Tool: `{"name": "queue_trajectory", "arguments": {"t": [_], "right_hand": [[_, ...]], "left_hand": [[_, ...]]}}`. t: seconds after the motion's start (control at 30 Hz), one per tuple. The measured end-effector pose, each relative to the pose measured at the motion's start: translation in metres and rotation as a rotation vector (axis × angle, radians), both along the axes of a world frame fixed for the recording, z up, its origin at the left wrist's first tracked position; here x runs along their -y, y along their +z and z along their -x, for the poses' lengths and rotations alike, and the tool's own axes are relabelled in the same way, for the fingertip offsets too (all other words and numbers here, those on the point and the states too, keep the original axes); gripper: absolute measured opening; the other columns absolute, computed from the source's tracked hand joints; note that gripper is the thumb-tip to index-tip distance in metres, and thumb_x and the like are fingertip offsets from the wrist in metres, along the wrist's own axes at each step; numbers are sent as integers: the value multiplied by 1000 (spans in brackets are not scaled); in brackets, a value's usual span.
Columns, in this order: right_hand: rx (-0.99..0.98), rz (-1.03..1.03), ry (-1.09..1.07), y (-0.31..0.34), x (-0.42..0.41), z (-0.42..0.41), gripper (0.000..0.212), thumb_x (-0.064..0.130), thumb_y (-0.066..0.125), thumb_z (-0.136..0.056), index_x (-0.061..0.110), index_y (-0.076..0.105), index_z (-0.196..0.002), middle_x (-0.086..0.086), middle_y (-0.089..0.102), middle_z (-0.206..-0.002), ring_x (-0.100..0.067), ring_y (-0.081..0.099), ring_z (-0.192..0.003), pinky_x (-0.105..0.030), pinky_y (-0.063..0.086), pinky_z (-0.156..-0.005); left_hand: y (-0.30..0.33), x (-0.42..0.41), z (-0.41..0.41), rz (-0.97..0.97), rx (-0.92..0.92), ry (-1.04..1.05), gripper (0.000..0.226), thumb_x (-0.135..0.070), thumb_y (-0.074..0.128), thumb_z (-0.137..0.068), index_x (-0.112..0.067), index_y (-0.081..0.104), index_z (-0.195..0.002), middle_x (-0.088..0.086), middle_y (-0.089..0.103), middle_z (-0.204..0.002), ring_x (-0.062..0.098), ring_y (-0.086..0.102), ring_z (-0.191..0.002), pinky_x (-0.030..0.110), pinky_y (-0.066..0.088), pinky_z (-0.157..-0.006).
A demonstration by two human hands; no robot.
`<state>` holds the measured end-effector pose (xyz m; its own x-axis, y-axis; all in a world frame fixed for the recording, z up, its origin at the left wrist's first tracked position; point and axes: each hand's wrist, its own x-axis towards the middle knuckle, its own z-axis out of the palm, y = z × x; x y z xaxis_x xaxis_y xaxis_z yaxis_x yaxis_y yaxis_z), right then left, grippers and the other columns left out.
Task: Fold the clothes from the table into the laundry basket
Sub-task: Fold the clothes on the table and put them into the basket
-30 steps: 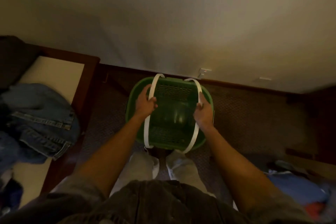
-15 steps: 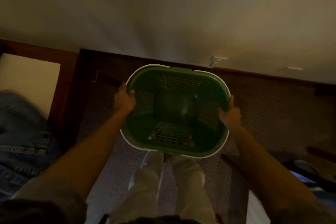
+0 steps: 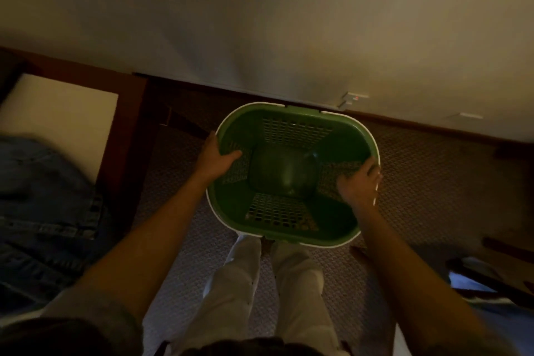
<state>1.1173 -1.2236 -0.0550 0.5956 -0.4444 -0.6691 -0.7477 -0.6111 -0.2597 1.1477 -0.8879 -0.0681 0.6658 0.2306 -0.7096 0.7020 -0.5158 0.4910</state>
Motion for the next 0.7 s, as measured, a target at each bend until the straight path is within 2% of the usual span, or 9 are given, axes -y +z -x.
{"name": "queue_trajectory", "arguments": {"t": [0.1, 0.17, 0.33, 0.43, 0.53, 0.63, 0.7], "right_hand": [[115, -82, 13, 30, -54, 7, 99, 29, 66, -91, 19, -5, -159, -14, -3, -166, -37, 2, -152, -58, 14, -121], [176, -195, 50, 52, -90, 9, 96, 25, 67, -91, 21, 0, -159, -12, 1, -167, -35, 8, -152, -54, 16, -121], [325, -398, 235, 114, -163, 16, 88, 21, 67, -91, 19, 11, -159, -6, 15, -166, -27, 21, -150, -40, 21, -121], [387, -511, 337, 153, -199, 23, 86, 21, 69, -91, 19, 15, -158, -7, 26, -163, -25, 29, -147, -40, 26, -121], [433, -590, 464, 186, -228, 31, 84, 30, 69, -89, 28, 18, -157, -7, 37, -158, -24, 38, -143, -43, 33, -118], [443, -658, 599, 214, -251, 38, 79, 32, 68, -92, 28, 22, -157, -4, 33, -160, -21, 35, -144, -31, 30, -112], [440, -711, 664, 231, -265, 42, 78, 31, 68, -93, 25, 24, -157, -4, 33, -160, -21, 37, -143, -30, 34, -108]], "left_hand": [[35, 2, 19, 39, 74, 3, 76, -48, 72, -83, -24, 41, -149, 8, 45, -148, 30, 50, -130, 40, 43, -106], [65, 0, 32, 64, 95, 24, 67, -44, 71, -86, -21, 48, -145, 9, 54, -141, 29, 55, -124, 37, 46, -101], [144, -22, 72, 48, 182, 23, 63, -44, 70, -88, -24, 49, -143, 9, 53, -144, 28, 53, -128, 38, 45, -103], [188, -45, 104, 9, 277, 85, 64, -46, 70, -87, -27, 48, -144, 7, 51, -147, 24, 51, -131, 37, 43, -107], [224, -64, 142, -39, 379, 196, 61, -51, 68, -87, -35, 47, -143, -1, 52, -146, 13, 52, -129, 37, 46, -105], [259, -77, 187, -85, 463, 342, 60, -53, 65, -89, -37, 45, -144, -8, 51, -145, 10, 50, -130, 38, 48, -105], [279, -83, 218, -131, 503, 418, 60, -52, 63, -90, -36, 44, -145, -10, 53, -143, 10, 50, -131, 37, 49, -104]]}}
